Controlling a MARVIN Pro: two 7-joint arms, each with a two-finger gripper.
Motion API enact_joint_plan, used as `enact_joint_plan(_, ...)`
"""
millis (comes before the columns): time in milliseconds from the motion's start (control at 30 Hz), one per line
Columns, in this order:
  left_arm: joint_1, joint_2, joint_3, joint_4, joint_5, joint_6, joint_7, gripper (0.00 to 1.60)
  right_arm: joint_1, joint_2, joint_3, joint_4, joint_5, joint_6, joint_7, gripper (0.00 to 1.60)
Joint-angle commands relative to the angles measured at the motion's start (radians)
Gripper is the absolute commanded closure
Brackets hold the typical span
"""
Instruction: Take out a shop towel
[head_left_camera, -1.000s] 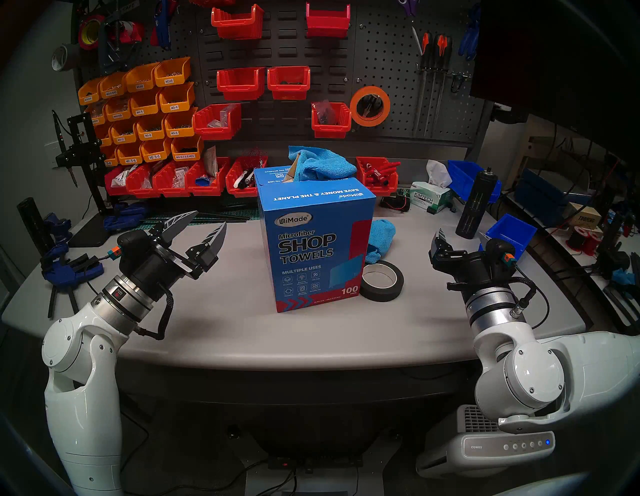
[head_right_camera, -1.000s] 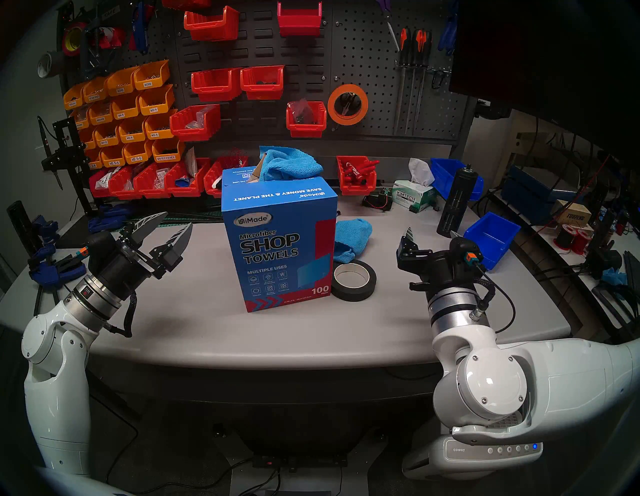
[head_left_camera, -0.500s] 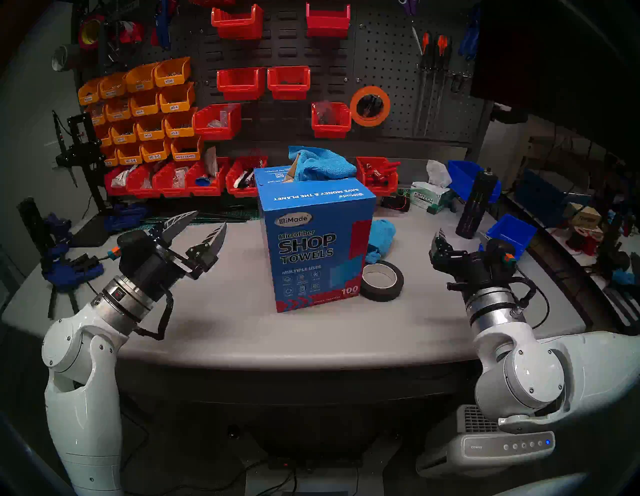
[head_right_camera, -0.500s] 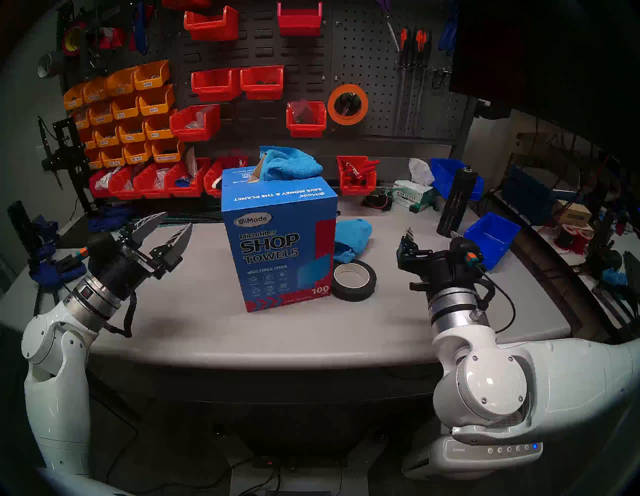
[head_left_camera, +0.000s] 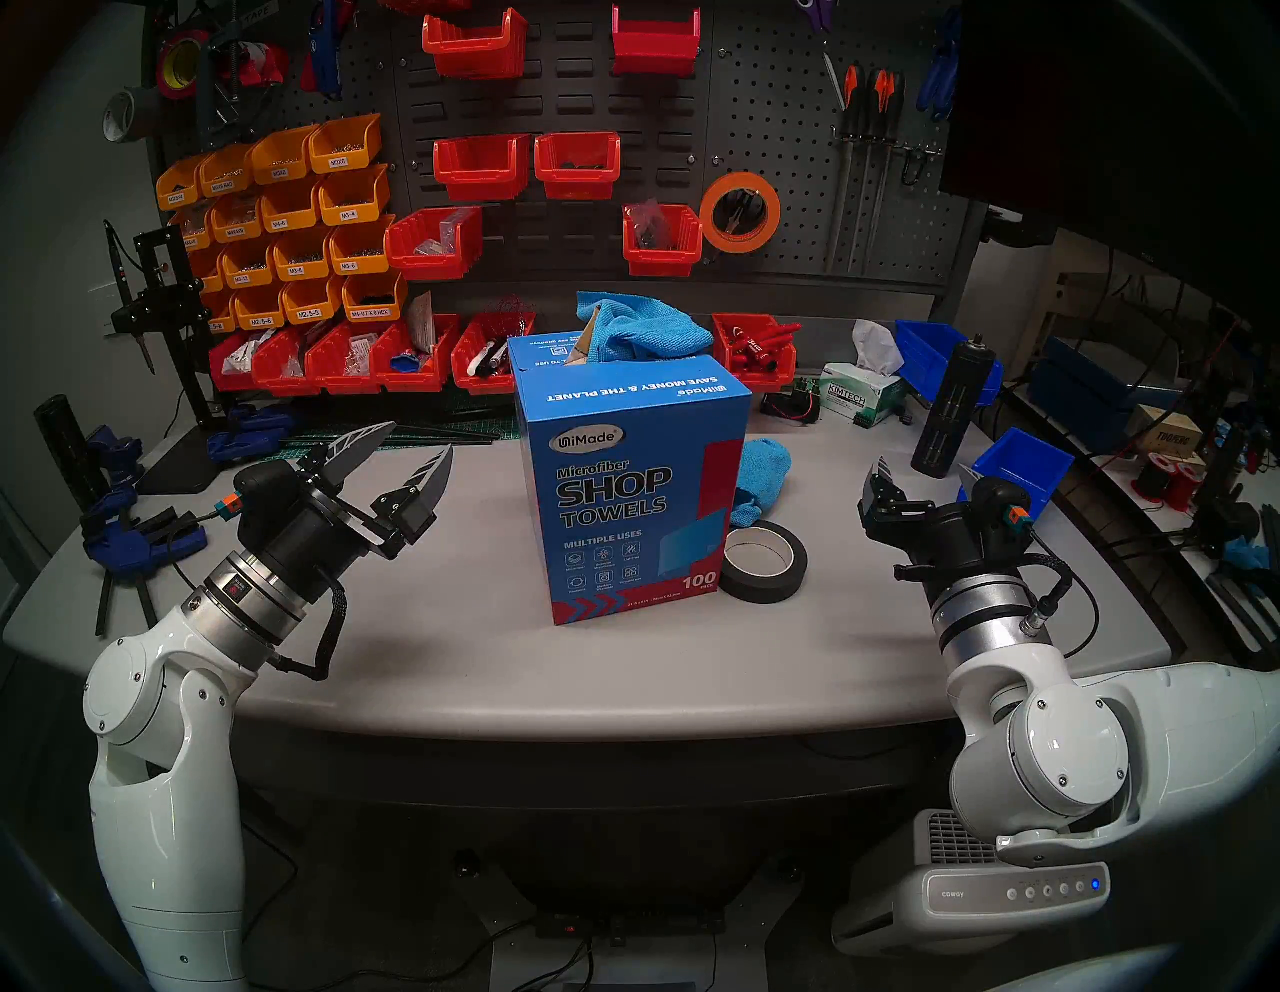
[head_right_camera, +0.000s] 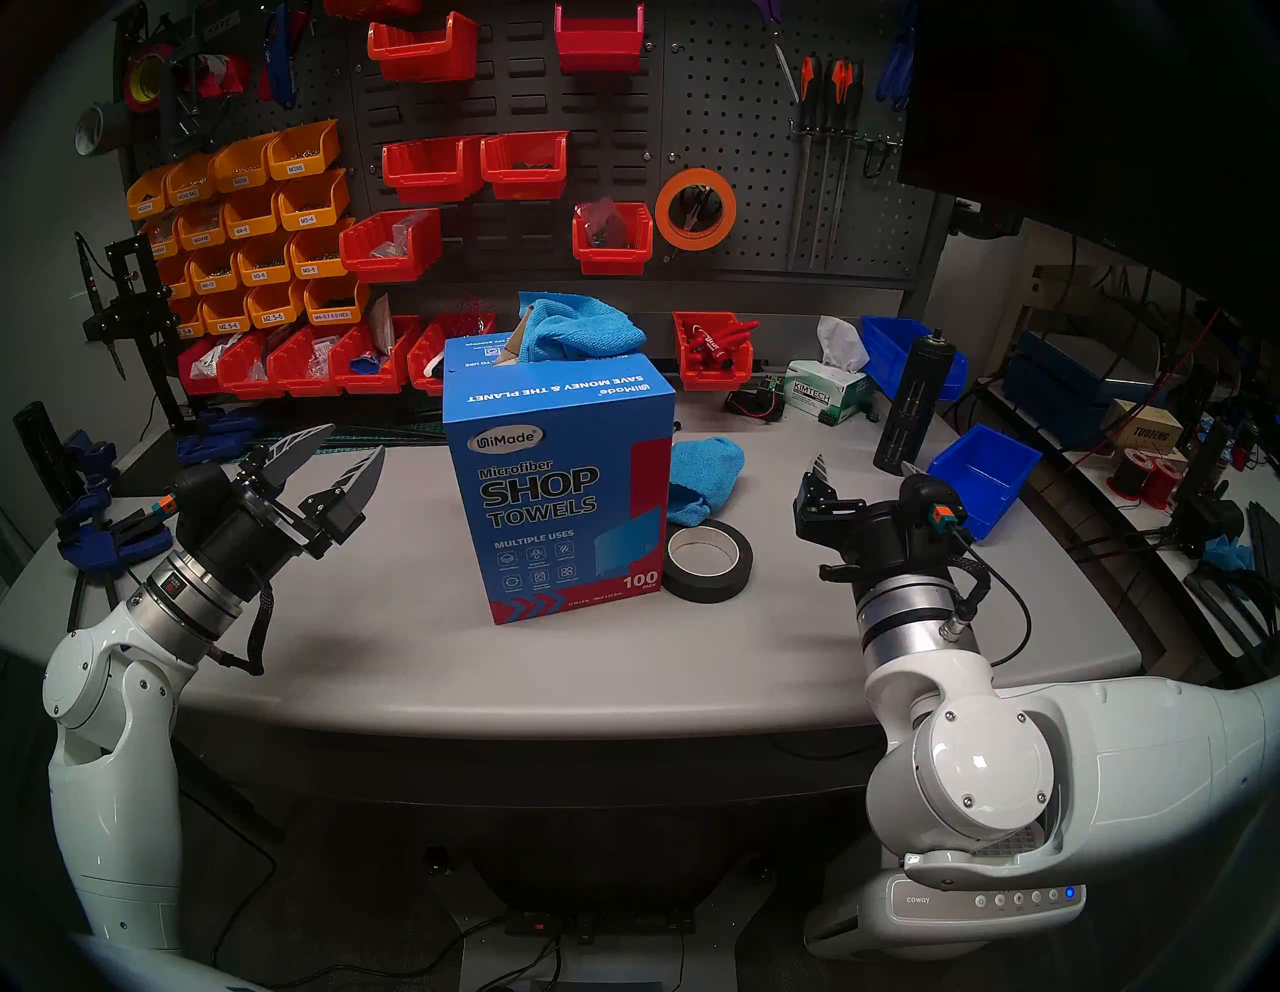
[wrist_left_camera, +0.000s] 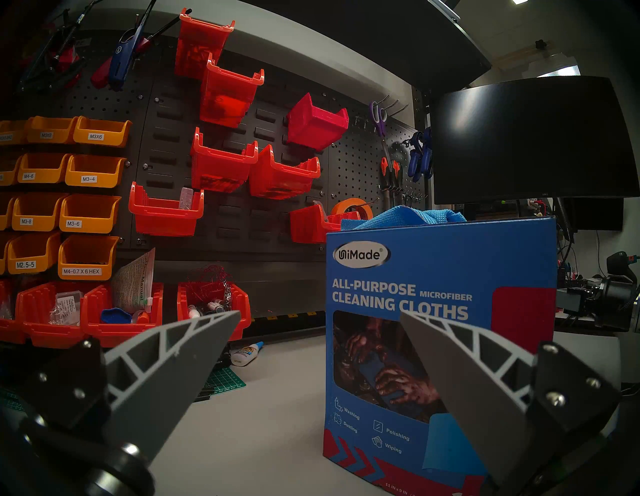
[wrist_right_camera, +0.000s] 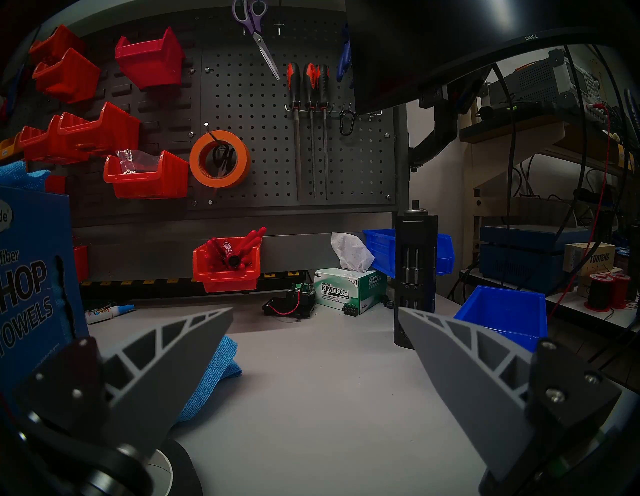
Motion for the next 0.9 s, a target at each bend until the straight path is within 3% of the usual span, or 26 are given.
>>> enact_joint_plan(0, -0.017, 0.002, -0.004, -0.028, -0.004, -0.005, 0.003, 0.0, 0.017, 0.003, 0.017, -0.009, -0.023, -0.003, -0.003, 0.0)
enact_joint_plan(867, -0.018, 0.0, -0.005, -0.028, -0.002, -0.004, 0.001, 0.0, 0.017, 0.003, 0.017, -0.009, -0.024, -0.004, -0.002, 0.0)
